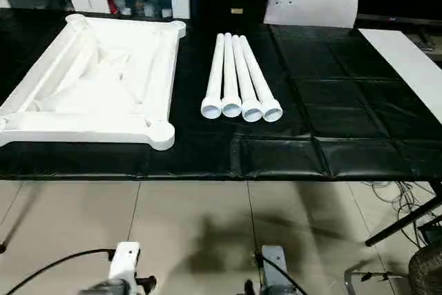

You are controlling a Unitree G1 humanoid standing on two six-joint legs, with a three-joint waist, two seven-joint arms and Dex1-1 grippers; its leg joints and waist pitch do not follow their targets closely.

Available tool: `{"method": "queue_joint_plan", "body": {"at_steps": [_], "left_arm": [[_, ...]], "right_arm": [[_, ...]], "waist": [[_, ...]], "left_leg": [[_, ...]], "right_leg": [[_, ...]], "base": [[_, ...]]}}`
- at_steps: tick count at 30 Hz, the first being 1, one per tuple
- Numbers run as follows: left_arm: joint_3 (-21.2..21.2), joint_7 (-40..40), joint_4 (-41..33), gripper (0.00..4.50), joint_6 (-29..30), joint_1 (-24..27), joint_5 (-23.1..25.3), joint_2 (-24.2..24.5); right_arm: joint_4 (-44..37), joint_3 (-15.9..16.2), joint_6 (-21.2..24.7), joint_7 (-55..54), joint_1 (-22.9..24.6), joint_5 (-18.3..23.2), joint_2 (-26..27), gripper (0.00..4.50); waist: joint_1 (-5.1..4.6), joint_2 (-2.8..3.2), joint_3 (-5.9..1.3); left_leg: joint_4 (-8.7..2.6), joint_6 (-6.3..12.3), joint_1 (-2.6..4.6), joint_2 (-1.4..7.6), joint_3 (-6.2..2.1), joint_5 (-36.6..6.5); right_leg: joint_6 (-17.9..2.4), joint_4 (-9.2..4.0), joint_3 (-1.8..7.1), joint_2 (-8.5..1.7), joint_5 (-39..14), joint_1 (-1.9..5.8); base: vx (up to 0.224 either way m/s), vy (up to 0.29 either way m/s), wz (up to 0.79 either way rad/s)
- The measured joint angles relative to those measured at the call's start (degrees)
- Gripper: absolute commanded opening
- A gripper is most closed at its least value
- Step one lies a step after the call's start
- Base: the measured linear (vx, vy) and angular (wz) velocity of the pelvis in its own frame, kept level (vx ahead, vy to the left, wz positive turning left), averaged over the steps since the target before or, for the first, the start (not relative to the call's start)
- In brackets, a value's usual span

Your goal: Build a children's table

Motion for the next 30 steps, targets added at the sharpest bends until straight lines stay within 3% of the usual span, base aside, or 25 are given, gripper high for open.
{"method": "queue_joint_plan", "body": {"at_steps": [7, 11, 16, 18, 20, 21, 22, 24, 26, 30], "left_arm": [[1.4, 1.0, 0.4, 4.45, -5.4, -2.2, 0.4, -0.3], [1.7, -2.4, 0.2, 4.45, -11.2, -4.1, 0.7, -2.6], [1.5, -4.8, -0.7, 4.45, -15.2, -3.2, 1.0, -4.0], [1.4, -15.6, -11.3, 4.45, -21.0, 6.5, -1.6, 2.2], [4.0, -19.7, -16.9, 4.45, -22.4, 12.0, -3.9, 9.7], [5.3, -20.1, -21.8, 4.45, -22.2, 14.8, -5.0, 11.3], [6.0, -20.0, -29.8, 4.45, -20.6, 18.3, -6.0, 11.3], [5.4, -19.7, -44.4, 4.45, -16.3, 23.1, -6.8, 8.9], [3.1, -19.5, -54.3, 4.45, -12.6, 24.1, -7.2, 6.7], [0.4, -18.7, -71.1, 4.45, -7.4, 28.4, -8.2, 6.2]], "right_arm": [[-1.3, -0.9, -7.1, 8.3, -0.2, 0.3, -0.3, 4.50], [-7.7, -0.4, -12.6, 15.5, 1.4, 0.4, 0.5, 4.50], [-14.7, 1.4, -13.4, 18.7, 5.5, 0.2, -0.3, 4.50], [-22.6, 3.2, -13.0, 19.0, 9.7, -0.2, -1.0, 4.50], [-26.3, 3.0, -12.4, 19.0, 11.9, -0.3, -3.0, 4.50], [-29.7, 2.4, -12.1, 19.0, 13.4, -0.2, -3.7, 4.50], [-34.8, 1.1, -11.2, 19.0, 14.9, 0.3, -4.4, 4.50], [-44.9, 0.4, -10.0, 19.4, 17.3, 1.9, -4.4, 4.50], [-52.8, 0.9, -9.1, 20.4, 18.3, 3.3, -3.9, 4.50], [-69.0, 1.0, -5.8, 21.7, 24.3, 5.6, -8.0, 4.50]], "waist": [[0.19, 0.01, 0.03], [0.38, 0.00, 0.04], [0.72, -0.04, 0.03], [-0.60, -0.45, 0.03], [-0.34, -0.67, 0.13], [-0.01, -0.48, 0.29], [0.61, 0.07, 0.60], [1.53, 0.38, 0.79], [2.09, 0.20, 0.71], [1.85, -0.31, 0.46]], "left_leg": [[0.09, 0.33, -0.06, 0.01, -0.01, 0.2], [0.17, 0.42, -0.05, 0.02, -0.01, 0.2], [0.22, 0.55, -0.05, 0.04, 0.00, 0.1], [0.11, 0.60, -0.17, 0.35, 0.07, 0.1], [0.28, 0.43, -0.15, 0.98, -0.04, 0.1], [0.30, 0.39, -0.17, 1.03, -0.01, 0.1], [0.33, 0.02, -0.14, 1.00, 0.17, -0.1], [0.27, 0.00, -0.08, 1.02, 0.65, -0.1], [0.32, -0.09, 0.01, 1.17, 0.97, 0.0], [0.21, -0.18, 0.06, 1.21, 1.27, 0.0]], "right_leg": [[0.0, 0.01, -0.03, 0.00, 0.0, -0.02], [0.0, 0.01, -0.04, -0.01, 0.0, -0.03], [0.0, -0.02, -0.07, -0.01, 0.0, -0.09], [0.0, 0.00, 0.06, 0.34, 0.0, -0.22], [0.0, 0.01, -0.14, 0.91, 0.0, -0.38], [-0.1, -0.03, -0.11, 0.94, 0.0, -0.39], [-0.2, 0.00, -0.06, 0.82, 0.0, -0.34], [-0.2, 0.03, -0.01, 0.56, 0.0, -0.34], [-0.1, 0.07, -0.05, 0.47, 0.1, -0.22], [0.2, -0.12, 0.05, 0.47, 0.0, 0.06]], "base": [[0.000, 0.000, 0.00], [0.000, 0.000, 0.00], [0.000, 0.000, 0.00], [0.000, 0.000, 0.00], [0.013, -0.055, -0.07], [0.000, 0.000, 0.00], [0.000, 0.000, 0.00], [0.000, 0.000, 0.00], [0.000, 0.000, 0.00], [0.000, 0.000, 0.00]]}}
